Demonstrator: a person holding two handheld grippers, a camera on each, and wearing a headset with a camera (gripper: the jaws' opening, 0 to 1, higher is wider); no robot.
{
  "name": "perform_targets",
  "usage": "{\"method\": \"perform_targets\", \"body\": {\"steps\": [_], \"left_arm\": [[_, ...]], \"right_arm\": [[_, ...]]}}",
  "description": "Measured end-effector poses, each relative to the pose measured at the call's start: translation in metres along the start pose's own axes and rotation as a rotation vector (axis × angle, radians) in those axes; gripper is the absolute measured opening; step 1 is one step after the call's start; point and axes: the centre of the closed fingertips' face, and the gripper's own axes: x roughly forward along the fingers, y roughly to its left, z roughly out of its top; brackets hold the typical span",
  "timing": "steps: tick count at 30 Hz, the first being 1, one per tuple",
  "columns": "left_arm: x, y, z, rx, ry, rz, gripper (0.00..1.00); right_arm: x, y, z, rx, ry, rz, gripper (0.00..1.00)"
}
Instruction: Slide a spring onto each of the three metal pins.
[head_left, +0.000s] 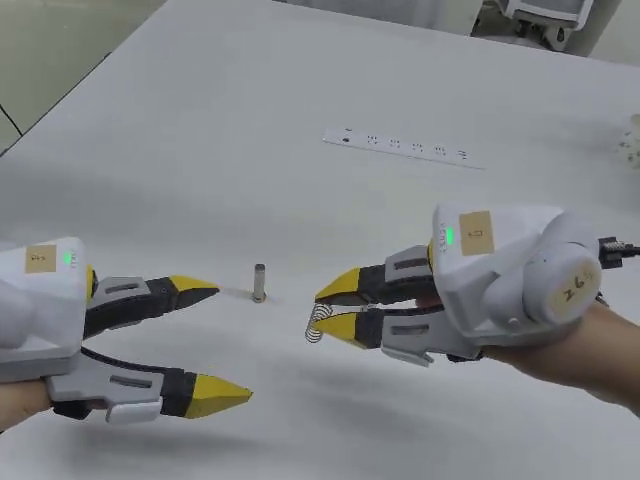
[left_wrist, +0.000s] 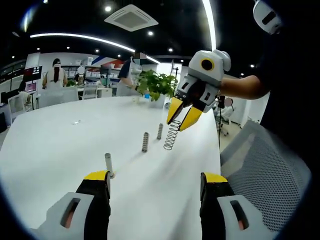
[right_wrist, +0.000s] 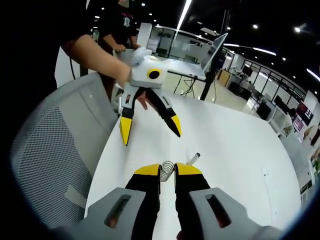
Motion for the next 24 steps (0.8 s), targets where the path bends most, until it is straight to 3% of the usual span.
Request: {"method": "perform_targets", "body": {"steps": [9,16,24], "left_arm": [[-0.008,0.001,-0.004,-0.023,-0.026,0.013,0.82],[-0.008,0.003,-0.003,-0.035,-0.046,0.031,0.98],[-0.006,0.007,-0.003,-0.037,-0.055,0.041,0.98]], "right_arm": [[0.008,-0.009,0.001,-0.004,0.003,-0.009,0.08],[0.017,-0.017,0.006,-0.012,0.002,-0.007,0.08],[0.026,-0.032,0.011,-0.023,0.01,-0.007,0.08]]}}
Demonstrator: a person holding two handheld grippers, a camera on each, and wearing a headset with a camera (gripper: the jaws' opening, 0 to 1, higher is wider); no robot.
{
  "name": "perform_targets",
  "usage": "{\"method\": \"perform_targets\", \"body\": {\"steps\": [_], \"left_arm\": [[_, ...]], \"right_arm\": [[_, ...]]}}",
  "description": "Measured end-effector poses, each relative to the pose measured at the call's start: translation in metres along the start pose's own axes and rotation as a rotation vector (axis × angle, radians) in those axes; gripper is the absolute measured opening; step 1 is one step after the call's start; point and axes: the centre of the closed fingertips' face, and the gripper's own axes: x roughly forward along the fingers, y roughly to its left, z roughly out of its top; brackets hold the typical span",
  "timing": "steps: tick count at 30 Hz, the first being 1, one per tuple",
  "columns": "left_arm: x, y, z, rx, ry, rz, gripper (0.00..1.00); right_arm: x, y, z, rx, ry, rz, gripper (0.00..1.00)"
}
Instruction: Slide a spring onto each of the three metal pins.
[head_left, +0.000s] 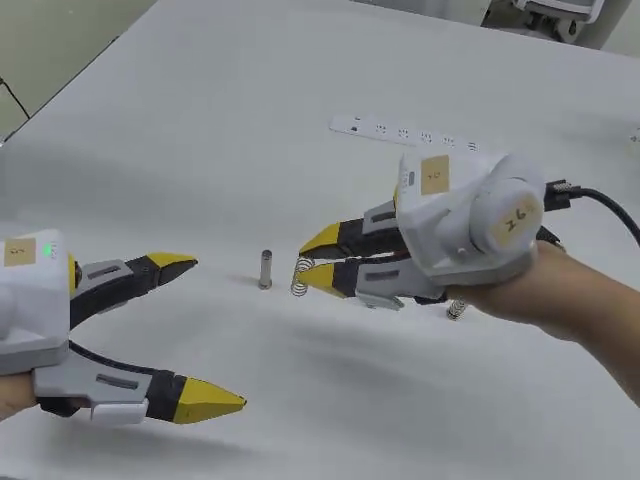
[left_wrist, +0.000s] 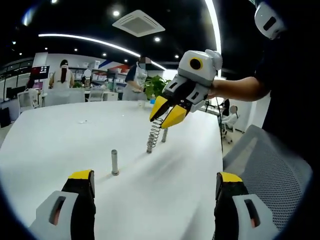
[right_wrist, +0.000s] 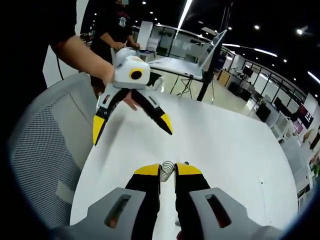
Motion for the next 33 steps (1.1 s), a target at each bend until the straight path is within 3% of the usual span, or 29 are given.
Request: {"method": "perform_targets", "body": {"steps": [18,33], "left_arm": [[-0.001,0.003,-0.002,-0.001,0.004,0.01,0.98],[-0.002,0.005,-0.002,-0.001,0.002,0.024,0.98]], "right_arm": [[0.024,-0.029,0.007,0.01,0.004,-0.012,0.08],[0.042,-0.045,0.0,0.056,0.019,-0.022,0.08]]}}
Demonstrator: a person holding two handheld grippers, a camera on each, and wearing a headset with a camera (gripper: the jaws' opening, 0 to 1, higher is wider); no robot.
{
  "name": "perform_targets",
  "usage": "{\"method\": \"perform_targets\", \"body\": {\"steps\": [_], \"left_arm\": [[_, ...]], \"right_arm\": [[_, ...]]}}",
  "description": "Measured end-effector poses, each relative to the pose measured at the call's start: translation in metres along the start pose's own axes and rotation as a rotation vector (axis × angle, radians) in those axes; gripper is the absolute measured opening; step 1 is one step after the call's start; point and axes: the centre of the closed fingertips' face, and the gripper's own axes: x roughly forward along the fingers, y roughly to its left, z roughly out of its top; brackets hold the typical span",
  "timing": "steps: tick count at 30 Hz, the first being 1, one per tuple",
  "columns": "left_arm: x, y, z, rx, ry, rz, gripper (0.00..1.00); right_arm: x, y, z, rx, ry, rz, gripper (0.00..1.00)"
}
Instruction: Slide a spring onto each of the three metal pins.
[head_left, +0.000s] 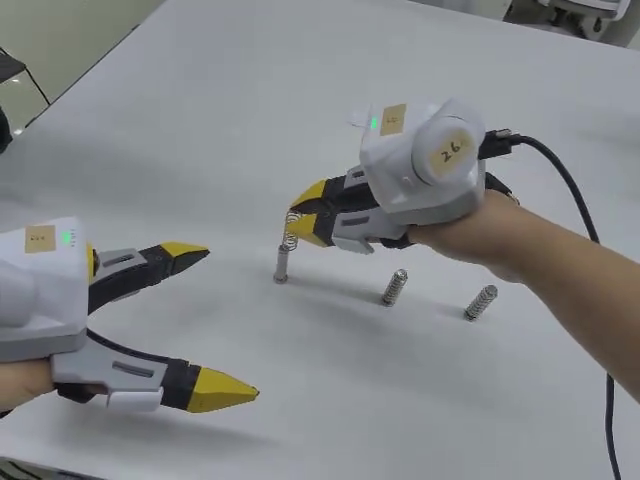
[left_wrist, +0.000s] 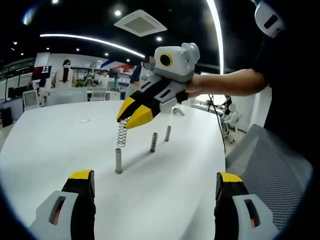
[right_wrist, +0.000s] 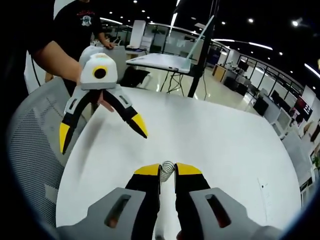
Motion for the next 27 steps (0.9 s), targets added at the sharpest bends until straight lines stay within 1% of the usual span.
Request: {"method": "perform_targets", "body": {"steps": [11,18,20,27], "left_arm": [[-0.002,0.001,-0.001,-0.004,-0.001,0.009,0.98],[-0.001,0.001,-0.001,-0.008,-0.002,0.01,0.98],[-0.001,0.001,-0.001,-0.008,-0.002,0.01,0.98],[-0.001,0.002,-0.002,-0.005,-0.003,0.014,0.98]], "right_arm": [[0.008,0.003,-0.001,0.019,0.005,0.011,0.08],[0.012,0.004,-0.006,0.023,0.015,0.014,0.08],[0.013,0.005,-0.008,0.027,0.019,0.016,0.08],[0.022,0.008,-0.023,0.044,0.048,0.023,0.08]]}}
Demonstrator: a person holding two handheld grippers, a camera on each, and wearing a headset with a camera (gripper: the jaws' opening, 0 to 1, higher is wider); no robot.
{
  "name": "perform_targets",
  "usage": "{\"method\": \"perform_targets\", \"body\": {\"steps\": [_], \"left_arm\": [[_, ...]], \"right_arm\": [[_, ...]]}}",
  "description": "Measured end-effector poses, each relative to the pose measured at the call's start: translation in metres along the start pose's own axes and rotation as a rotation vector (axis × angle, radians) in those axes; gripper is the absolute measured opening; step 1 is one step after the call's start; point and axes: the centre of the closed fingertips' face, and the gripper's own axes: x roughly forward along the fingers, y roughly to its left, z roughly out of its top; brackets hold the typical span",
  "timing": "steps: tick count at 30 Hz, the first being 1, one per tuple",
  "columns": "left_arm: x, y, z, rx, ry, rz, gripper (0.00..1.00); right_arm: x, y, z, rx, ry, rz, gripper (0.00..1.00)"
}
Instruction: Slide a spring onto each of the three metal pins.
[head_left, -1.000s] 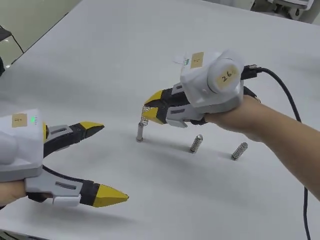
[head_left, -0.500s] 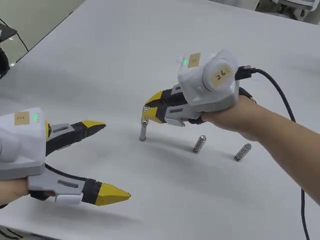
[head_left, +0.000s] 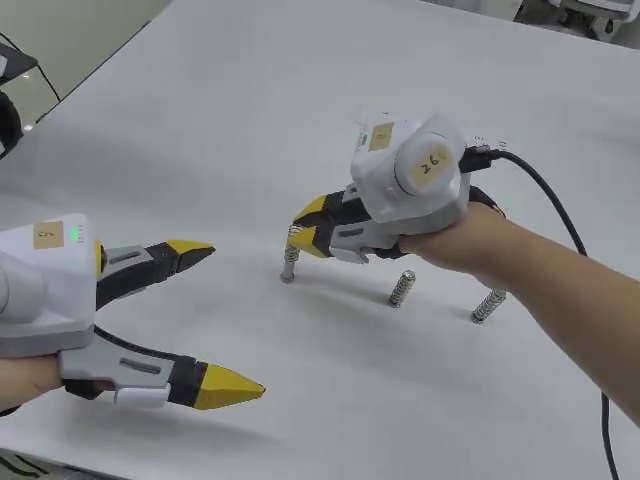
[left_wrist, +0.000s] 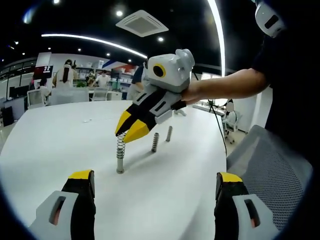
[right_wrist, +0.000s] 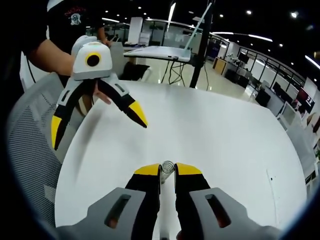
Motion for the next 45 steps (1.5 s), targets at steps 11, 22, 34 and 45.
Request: {"method": "perform_targets", "body": {"steps": [11,22,34,45], "left_arm": [[0.001,0.0,-0.002,-0.003,0.003,0.004,0.98],[-0.002,0.002,-0.002,-0.005,0.004,0.011,0.98],[-0.001,0.001,-0.002,-0.006,0.004,0.009,0.98],[-0.002,0.002,0.0,-0.006,0.002,0.012,0.98]], "right_arm": [[0.017,0.005,-0.018,0.017,0.046,0.026,0.08],[0.024,0.009,-0.024,0.026,0.059,0.036,0.08],[0.024,0.009,-0.024,0.021,0.063,0.027,0.09],[0.024,0.007,-0.024,0.01,0.07,0.019,0.12]]}}
